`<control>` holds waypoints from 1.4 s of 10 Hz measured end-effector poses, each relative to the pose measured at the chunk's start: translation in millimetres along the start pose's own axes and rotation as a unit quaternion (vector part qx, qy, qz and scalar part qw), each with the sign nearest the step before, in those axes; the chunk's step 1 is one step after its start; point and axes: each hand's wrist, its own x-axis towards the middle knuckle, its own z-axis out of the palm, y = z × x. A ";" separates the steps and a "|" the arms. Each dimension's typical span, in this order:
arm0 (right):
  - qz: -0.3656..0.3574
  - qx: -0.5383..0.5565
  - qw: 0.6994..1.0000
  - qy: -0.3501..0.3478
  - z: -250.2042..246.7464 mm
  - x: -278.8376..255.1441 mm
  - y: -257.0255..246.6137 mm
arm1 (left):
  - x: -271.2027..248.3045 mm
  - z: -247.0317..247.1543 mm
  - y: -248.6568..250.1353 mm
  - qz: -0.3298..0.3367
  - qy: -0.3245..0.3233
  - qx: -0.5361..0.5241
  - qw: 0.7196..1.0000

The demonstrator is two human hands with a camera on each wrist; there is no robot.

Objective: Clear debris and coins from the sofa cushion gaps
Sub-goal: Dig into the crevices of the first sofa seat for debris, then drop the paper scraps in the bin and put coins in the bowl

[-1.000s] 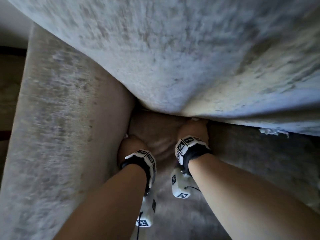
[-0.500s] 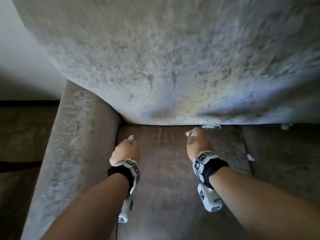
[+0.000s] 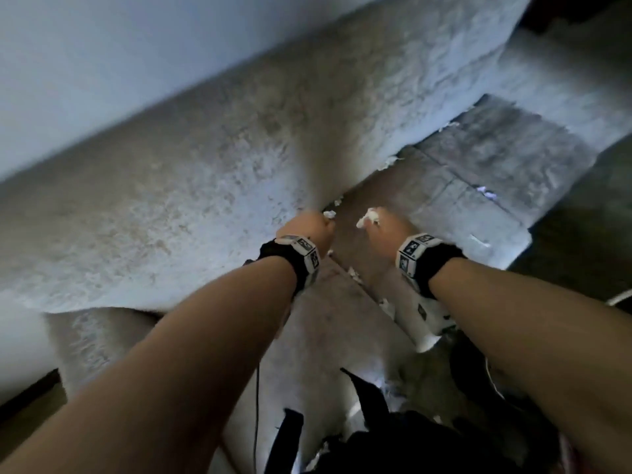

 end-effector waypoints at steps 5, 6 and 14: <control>0.366 0.091 0.920 0.105 -122.2 -308.0 282.5 | -99.0 182.5 335.7 0.378 -0.184 0.134 0.897; 0.381 0.115 0.909 0.122 -124.7 -331.4 319.6 | -114.5 210.8 384.2 0.398 -0.220 0.139 0.880; 0.528 0.232 0.805 0.139 -115.6 -314.2 465.4 | -48.8 375.1 534.3 0.421 -0.348 0.230 0.805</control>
